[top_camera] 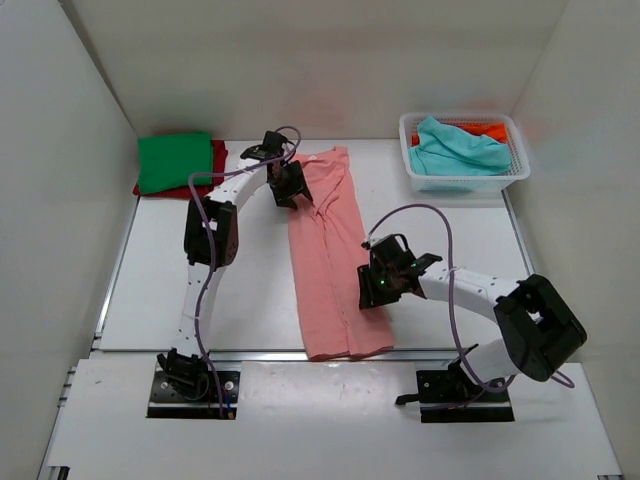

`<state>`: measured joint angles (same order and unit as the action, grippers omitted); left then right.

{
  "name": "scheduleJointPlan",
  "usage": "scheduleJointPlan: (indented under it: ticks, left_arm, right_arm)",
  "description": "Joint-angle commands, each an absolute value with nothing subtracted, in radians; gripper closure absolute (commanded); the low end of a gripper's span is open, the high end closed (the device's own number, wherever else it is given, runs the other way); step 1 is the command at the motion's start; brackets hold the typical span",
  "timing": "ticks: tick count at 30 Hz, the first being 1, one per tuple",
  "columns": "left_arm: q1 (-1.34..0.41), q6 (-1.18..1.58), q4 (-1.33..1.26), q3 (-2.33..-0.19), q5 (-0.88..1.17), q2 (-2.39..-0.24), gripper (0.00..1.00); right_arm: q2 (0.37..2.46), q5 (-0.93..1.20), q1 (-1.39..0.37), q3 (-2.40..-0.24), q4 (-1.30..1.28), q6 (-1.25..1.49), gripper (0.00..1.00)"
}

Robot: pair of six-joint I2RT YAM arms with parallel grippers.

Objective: Fold and stack the t-shirts
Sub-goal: Rotate the tshirt 90 degrees, then grab the bottom of the folded rectangular tshirt with both arms

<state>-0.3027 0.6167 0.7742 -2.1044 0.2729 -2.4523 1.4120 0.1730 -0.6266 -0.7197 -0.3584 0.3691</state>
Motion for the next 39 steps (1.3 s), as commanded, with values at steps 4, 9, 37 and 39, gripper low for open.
scheduleJointPlan:
  ticks: [4,9,37,39]
  left_arm:
    - [-0.278,0.587,0.942,-2.533,0.262,-2.687,0.35]
    - [-0.238,0.623,0.902,-2.639,0.333,-2.789,0.36]
    - [-0.546,0.693,0.619,-0.728,0.253,-1.21,0.23]
    - [-0.558,0.706,0.6,-0.687,0.216,-1.2,0.24]
  right_arm:
    - [1.498,0.248,-0.73,-0.718,-0.25,0.466,0.65]
    - [1.604,0.246,-0.729,-0.807,-0.25,0.448,0.65]
    - [1.077,0.229,-0.768,-0.537,-0.462,0.862,0.51]
    - [1.077,0.239,-0.758,-0.505,-0.43,0.897,0.51]
